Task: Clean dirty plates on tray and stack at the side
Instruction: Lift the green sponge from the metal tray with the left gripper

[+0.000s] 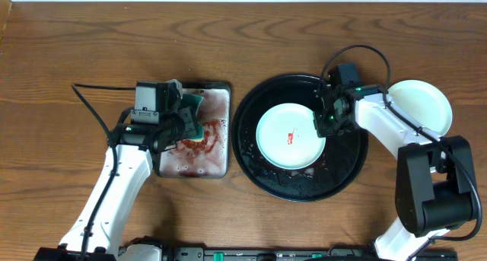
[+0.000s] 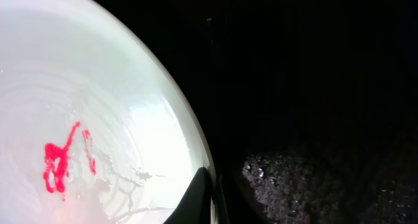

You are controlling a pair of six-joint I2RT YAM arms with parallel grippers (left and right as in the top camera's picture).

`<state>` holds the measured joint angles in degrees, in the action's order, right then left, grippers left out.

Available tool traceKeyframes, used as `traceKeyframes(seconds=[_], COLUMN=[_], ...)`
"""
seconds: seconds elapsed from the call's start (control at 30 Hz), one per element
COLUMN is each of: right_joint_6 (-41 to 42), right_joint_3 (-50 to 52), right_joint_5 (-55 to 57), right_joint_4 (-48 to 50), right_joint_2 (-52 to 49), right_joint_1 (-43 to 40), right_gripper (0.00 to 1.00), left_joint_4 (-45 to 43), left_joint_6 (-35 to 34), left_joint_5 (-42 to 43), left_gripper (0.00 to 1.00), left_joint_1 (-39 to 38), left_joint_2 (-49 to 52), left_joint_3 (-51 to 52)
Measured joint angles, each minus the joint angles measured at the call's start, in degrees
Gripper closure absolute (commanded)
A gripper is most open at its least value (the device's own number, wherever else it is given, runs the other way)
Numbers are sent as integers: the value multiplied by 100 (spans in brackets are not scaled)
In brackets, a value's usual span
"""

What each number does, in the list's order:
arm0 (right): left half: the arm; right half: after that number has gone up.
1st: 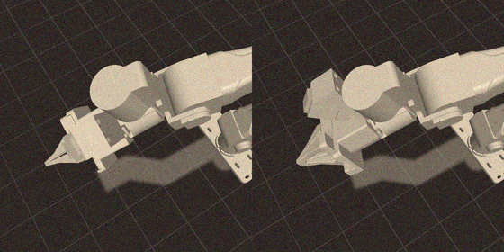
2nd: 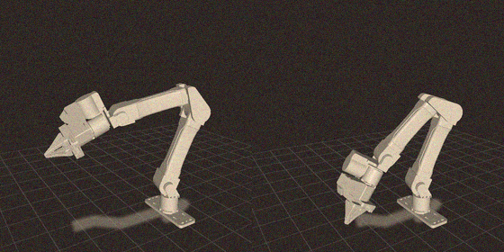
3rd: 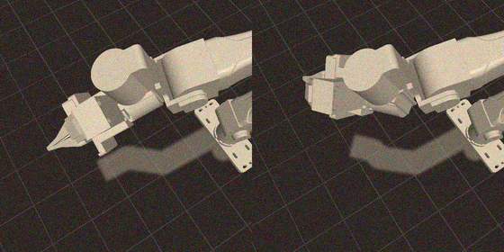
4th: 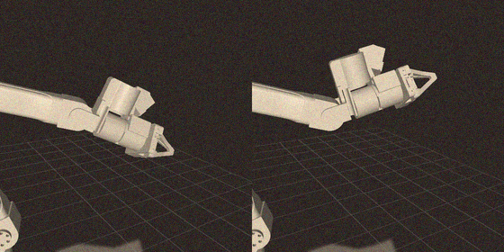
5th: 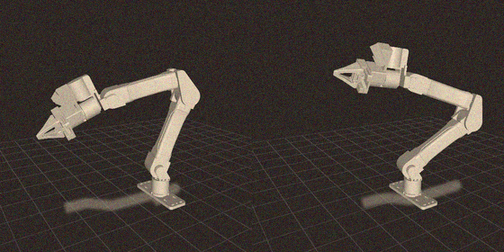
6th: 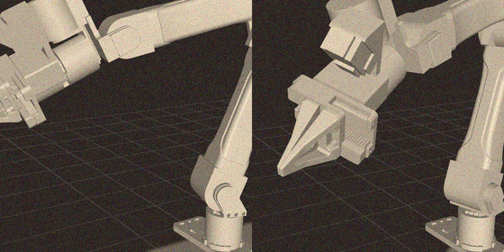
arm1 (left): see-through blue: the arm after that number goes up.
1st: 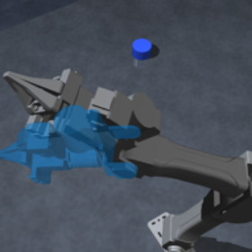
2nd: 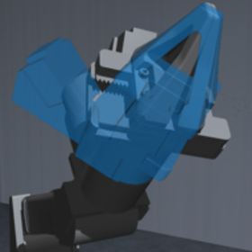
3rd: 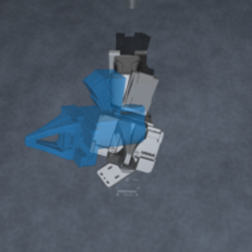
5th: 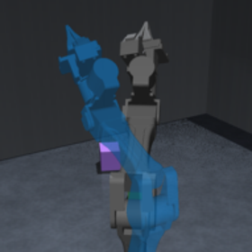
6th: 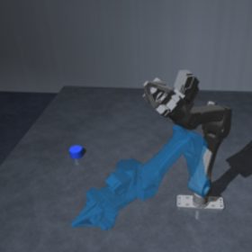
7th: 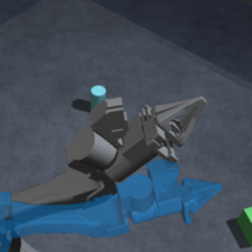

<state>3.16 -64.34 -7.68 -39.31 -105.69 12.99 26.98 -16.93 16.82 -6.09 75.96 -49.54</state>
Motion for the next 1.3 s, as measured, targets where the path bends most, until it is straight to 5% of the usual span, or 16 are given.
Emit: traceKeyframes(seconds=[0.43,1.0,1.3], right_joint_6=[-2,-4,-20], right_joint_3=[2,2,2], right_joint_5=[0,-2,-2], right_joint_4=[0,-2,0], right_joint_2=[0,0,0], right_joint_1=[11,11,11], right_gripper=[96,97,97], left_joint_4=[-415,-909,-909], left_joint_6=[24,44,46], left_joint_5=[262,4146,4750], left_gripper=[93,93,93], left_joint_1=[22,1797,2024], left_joint_2=[0,0,0], left_joint_3=[0,0,0])
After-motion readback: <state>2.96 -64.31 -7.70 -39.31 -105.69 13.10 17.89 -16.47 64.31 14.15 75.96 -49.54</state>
